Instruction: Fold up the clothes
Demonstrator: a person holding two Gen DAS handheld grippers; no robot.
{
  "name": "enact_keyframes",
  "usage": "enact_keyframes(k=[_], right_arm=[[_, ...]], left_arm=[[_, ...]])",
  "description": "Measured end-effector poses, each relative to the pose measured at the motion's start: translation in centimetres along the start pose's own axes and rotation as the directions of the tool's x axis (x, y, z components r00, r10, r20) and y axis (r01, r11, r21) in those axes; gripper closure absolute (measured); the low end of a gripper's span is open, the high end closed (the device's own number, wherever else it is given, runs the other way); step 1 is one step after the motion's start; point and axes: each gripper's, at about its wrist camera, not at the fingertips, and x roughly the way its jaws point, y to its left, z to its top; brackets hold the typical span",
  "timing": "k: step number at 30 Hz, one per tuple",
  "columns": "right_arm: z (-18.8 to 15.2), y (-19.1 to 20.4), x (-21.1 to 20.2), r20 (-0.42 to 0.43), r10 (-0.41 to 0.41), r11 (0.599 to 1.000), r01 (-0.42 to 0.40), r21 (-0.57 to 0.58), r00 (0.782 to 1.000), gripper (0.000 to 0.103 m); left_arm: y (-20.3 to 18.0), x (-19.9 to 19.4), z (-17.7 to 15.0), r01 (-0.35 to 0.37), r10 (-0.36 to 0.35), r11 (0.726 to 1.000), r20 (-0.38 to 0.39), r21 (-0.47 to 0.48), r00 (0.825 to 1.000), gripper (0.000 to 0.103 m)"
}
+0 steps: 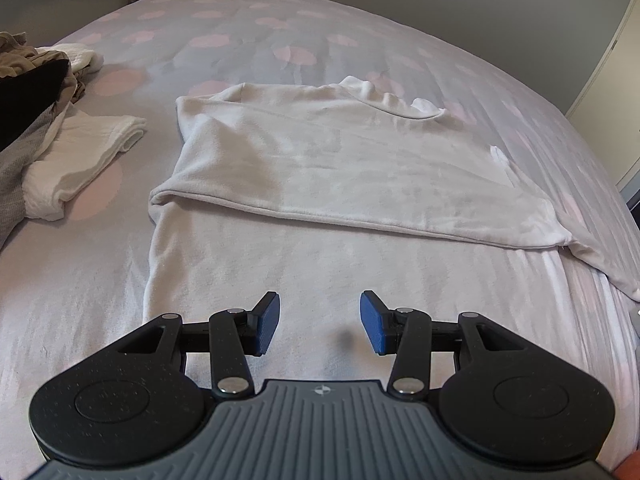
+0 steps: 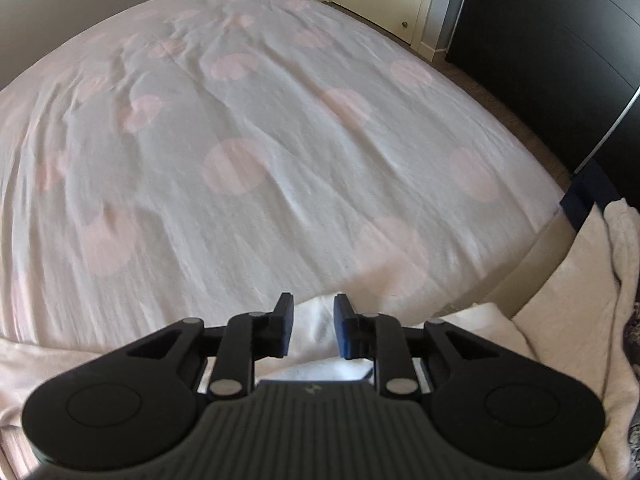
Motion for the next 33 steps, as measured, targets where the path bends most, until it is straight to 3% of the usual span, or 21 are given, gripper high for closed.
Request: enact_keyframes(k=[3,6,13,14,18,23,26,29,33], right_arm=[[0.1,0.1,1.6,-0.020,0.005,0.998,-0.003,0.065,1.000,0.070],[0.4,-0.3,3.4,-0.052,0.000,0.989,0.007,0.146,0.999,0.070],[0.0,-0.7,5.2,-0.072,-0.024,0.983,0.037,0.182,0.997,0.070],[-0.1,-0.8,5.4,-0.074,-0.027,0.982,0.041,0.187,0.997,0.072],[-0.4,-1.1,5.5,-0.061,-0.028,0.977,0.040,0.211,0.998,0.095],[-0.2,-0.6,2.0,0.055,-0.014,0.982,0.004,0.188,0.998,0.099],[0.3,-0.2,-1.5,0.158,0.013,0.982,-0.043,0.186,0.987,0.099],[0.7,0.9,-6.0,0.276,0.071,0.981,-0.117,0.155,0.959,0.099],[1.3,2.9,-12.3,0.419,0.161,0.973,-0.214,0.083,0.893,0.099]], left_arm=[[-0.2,0.2,0.2,0.001,-0.001,1.000,-0.005,0.002,1.000,0.061],[-0.3,0.6,0.5,0.000,0.000,1.000,-0.014,0.001,1.000,0.061],[-0.4,1.9,0.8,0.004,-0.004,1.000,-0.029,-0.014,1.000,0.061],[-0.5,2.0,0.8,0.005,-0.006,1.000,-0.031,-0.014,1.000,0.061],[-0.7,1.8,0.6,0.015,-0.015,1.000,-0.030,-0.012,0.999,0.061],[-0.1,0.3,1.0,0.020,-0.020,0.999,-0.003,-0.032,1.000,0.061],[0.6,-1.1,1.1,0.031,-0.029,0.998,0.029,-0.063,0.999,0.061],[1.1,-2.5,0.9,0.045,-0.041,0.996,0.056,-0.074,0.998,0.061],[1.9,-4.2,0.6,0.057,-0.050,0.995,0.087,-0.080,0.995,0.061]])
